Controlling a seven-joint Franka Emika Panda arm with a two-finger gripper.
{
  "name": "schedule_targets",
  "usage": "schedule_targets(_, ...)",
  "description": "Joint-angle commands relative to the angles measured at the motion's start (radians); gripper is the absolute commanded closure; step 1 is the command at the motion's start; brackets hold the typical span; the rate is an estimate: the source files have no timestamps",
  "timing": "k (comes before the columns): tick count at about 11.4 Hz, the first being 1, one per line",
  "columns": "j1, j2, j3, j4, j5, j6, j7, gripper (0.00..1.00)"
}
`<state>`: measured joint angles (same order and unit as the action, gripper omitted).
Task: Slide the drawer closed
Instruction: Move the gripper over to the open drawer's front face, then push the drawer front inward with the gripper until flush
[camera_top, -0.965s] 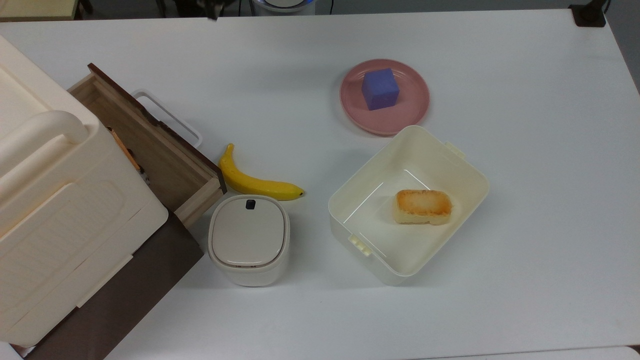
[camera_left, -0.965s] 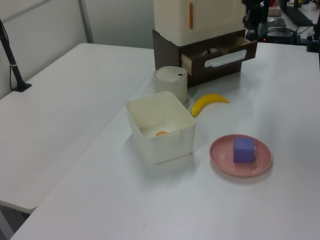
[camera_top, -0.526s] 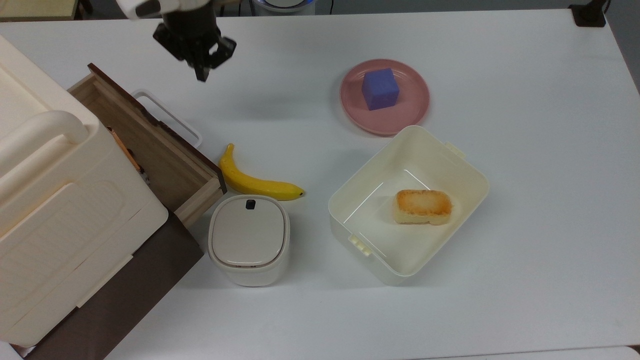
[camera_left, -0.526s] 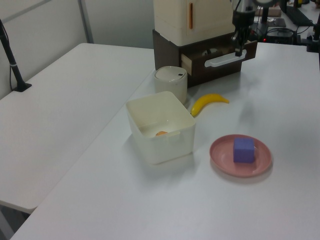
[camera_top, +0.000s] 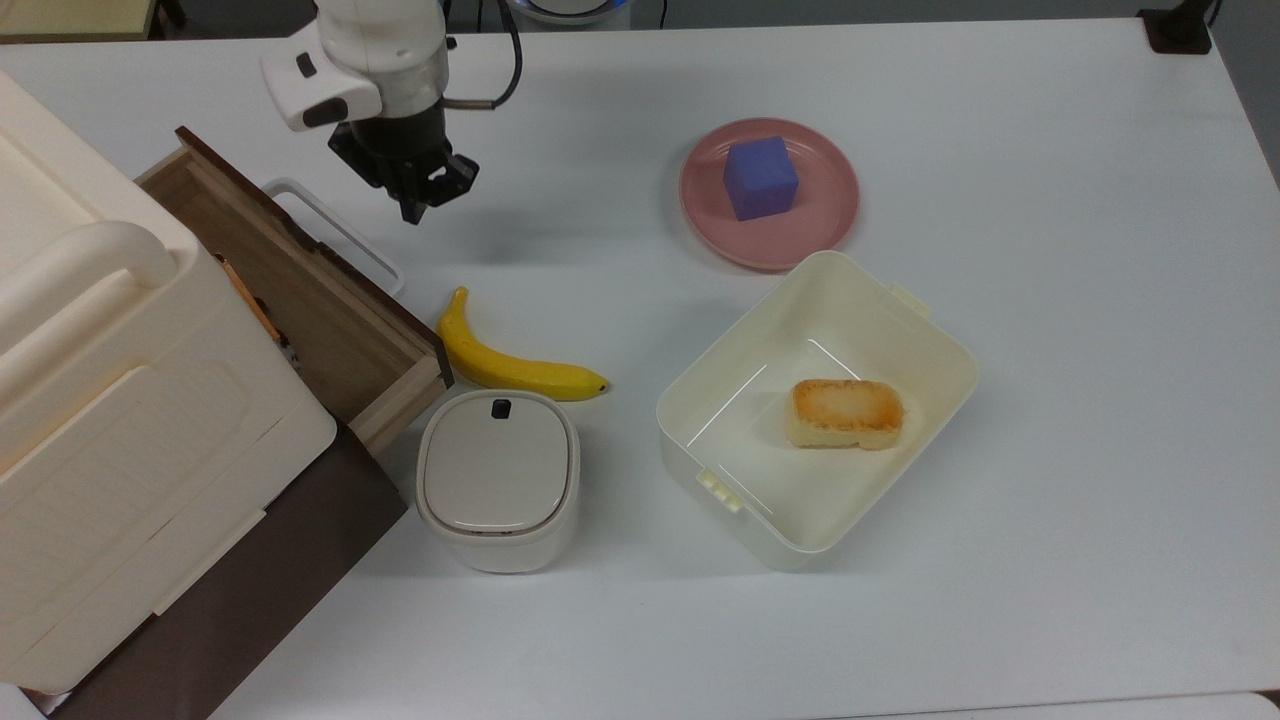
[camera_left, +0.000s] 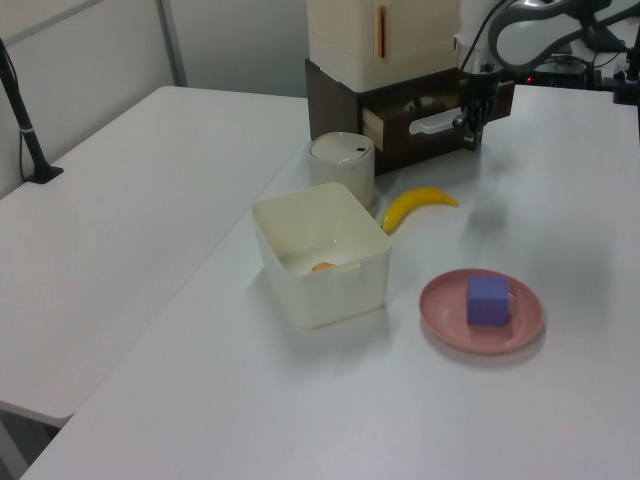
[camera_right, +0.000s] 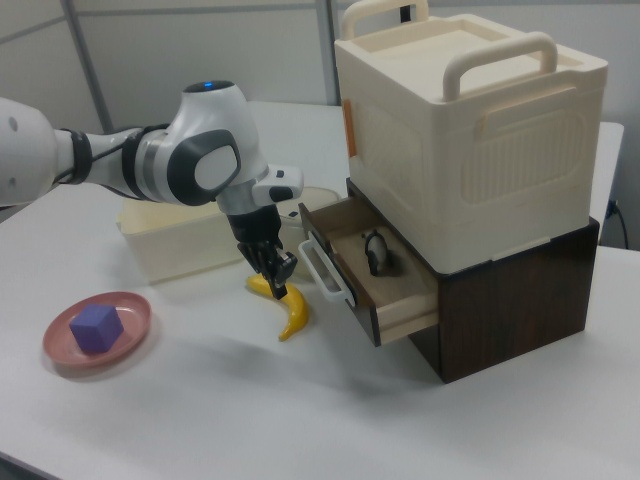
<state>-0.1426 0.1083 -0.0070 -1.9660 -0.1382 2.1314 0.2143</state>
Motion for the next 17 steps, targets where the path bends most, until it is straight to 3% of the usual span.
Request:
schedule_targets(1, -0.021, 0.025, -0.007, -0.013, -0.033, 0.109, 0.124, 1.00)
schedule_targets(5, -0.049, 0.085, -0.011, 0.009, -0.066, 0.223, 0.233, 1.00)
schedule_targets(11, -0.071, 0.132, -0.062, 0.044, -0.126, 0.404, 0.440, 1.00)
schedule_targets(15, -0.083, 0.162, -0.085, 0.071, -0.263, 0.478, 0.658, 1.00)
schedule_targets(17, -0.086, 0.163, -0.083, 0.082, -0.294, 0.476, 0.678, 1.00)
